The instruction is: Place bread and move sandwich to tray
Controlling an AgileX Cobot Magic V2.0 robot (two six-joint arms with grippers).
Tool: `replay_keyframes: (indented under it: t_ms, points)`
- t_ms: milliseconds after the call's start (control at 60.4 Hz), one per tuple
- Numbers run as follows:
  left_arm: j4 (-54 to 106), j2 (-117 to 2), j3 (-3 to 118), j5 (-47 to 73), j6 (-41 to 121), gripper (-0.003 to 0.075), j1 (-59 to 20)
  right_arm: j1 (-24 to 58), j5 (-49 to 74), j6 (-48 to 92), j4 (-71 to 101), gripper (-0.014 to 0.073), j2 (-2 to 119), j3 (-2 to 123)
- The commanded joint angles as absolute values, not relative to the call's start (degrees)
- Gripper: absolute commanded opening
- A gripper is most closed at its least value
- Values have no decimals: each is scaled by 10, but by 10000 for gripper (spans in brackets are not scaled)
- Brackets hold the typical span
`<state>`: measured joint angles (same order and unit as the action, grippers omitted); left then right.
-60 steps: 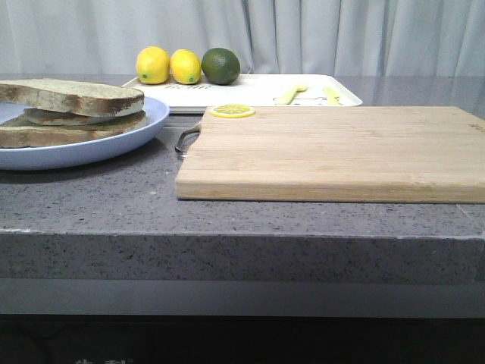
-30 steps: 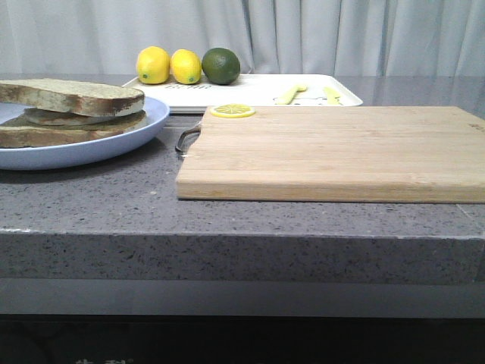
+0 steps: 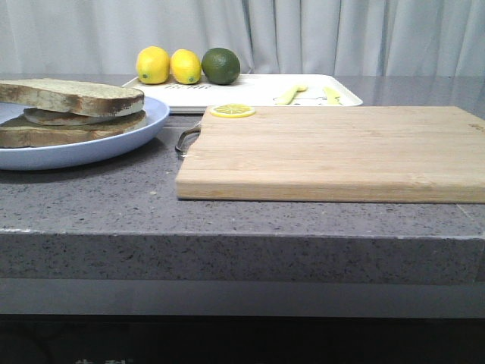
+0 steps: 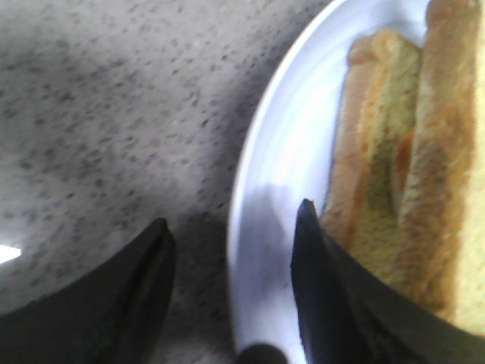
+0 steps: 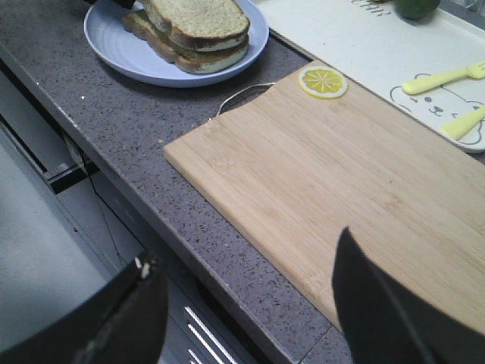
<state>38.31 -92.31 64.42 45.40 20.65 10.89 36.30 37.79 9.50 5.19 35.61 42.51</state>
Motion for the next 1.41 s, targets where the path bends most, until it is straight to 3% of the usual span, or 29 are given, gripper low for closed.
replay_keyframes:
  t_ms: [0,513,993,1390]
  points:
    - [434,-911,661,439,223,327,110,364,332,97,48,486,355,441]
    - [433,-933,661,443,228,-15,110,364,332,97,48,486,355,441]
    - [468,-878,732,489,233,-17,110,364,332,97,48,486,355,441]
    - [535,-932,866,454,226,-17,57,364,332,97,48,486,355,441]
